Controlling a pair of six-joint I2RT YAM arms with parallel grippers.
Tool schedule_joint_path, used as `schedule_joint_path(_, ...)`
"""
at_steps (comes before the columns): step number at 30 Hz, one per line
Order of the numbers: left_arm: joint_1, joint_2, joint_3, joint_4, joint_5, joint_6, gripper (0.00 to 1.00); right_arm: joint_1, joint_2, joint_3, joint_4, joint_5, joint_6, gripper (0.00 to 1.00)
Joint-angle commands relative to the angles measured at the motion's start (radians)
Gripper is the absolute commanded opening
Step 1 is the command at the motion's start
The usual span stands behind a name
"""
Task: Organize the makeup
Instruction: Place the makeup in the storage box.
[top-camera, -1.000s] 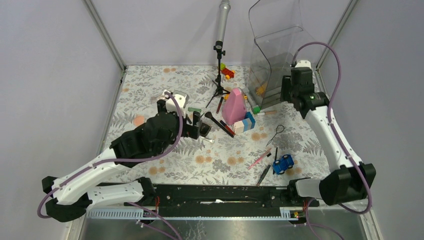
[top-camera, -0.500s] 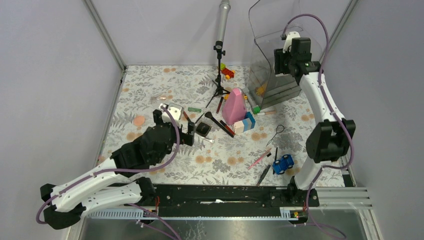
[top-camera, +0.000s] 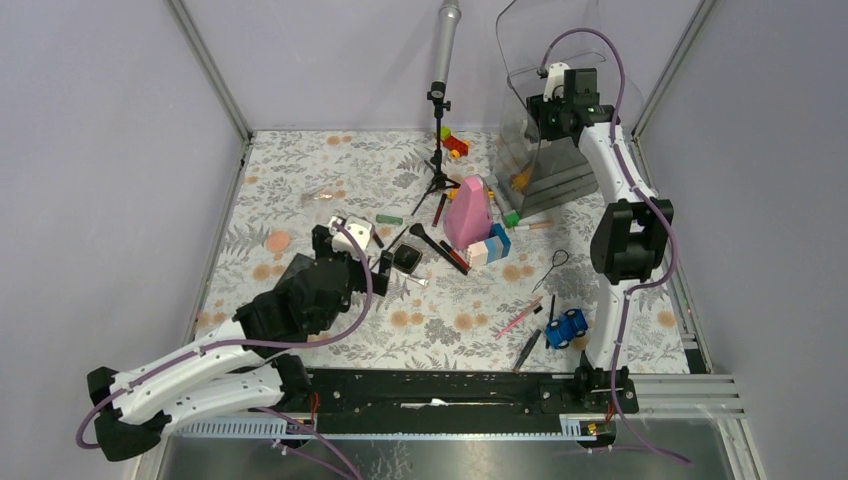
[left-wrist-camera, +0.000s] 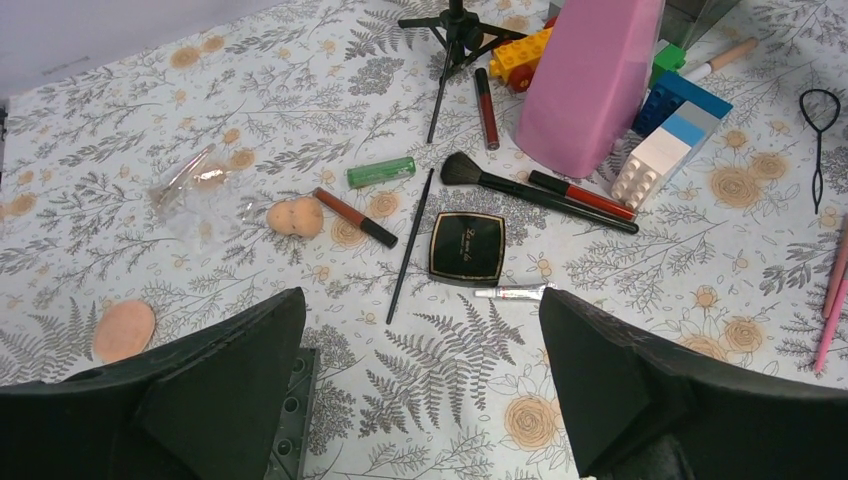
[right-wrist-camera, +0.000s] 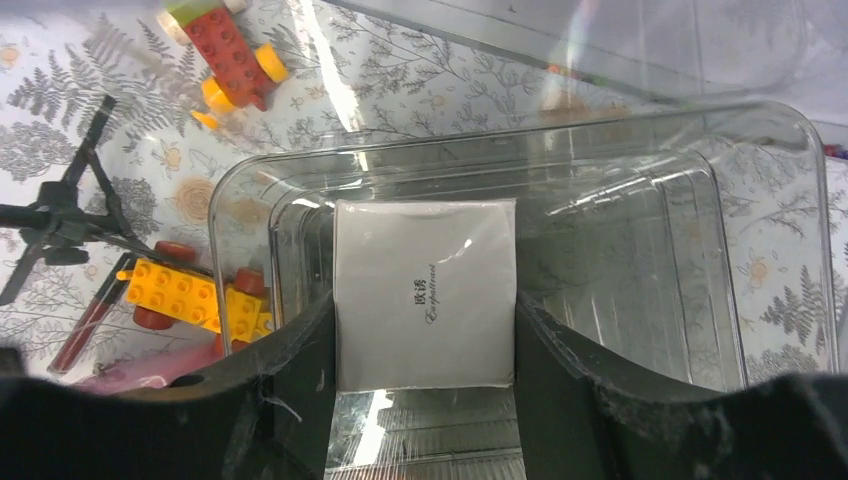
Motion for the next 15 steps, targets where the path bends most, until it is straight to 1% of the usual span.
schedule_joint_path(1, 0.005, 0.016, -0.001, 0.064, -0.007, 0.027, 0.99, 0.002, -0.006, 0.015, 0.042, -0.069, 0.009, 0.0)
schedule_joint_path(10, 0.012, 0.021, -0.009, 0.069, 0.005, 0.028, 0.99, 0.016, -0.043, -0.123, 0.151, -0.069, 0.023, 0.01)
schedule_joint_path(15, 0.015, 0.021, -0.013, 0.071, 0.007, 0.028, 0.99, 0.014, -0.074, -0.141, 0.19, -0.015, 0.062, 0.01)
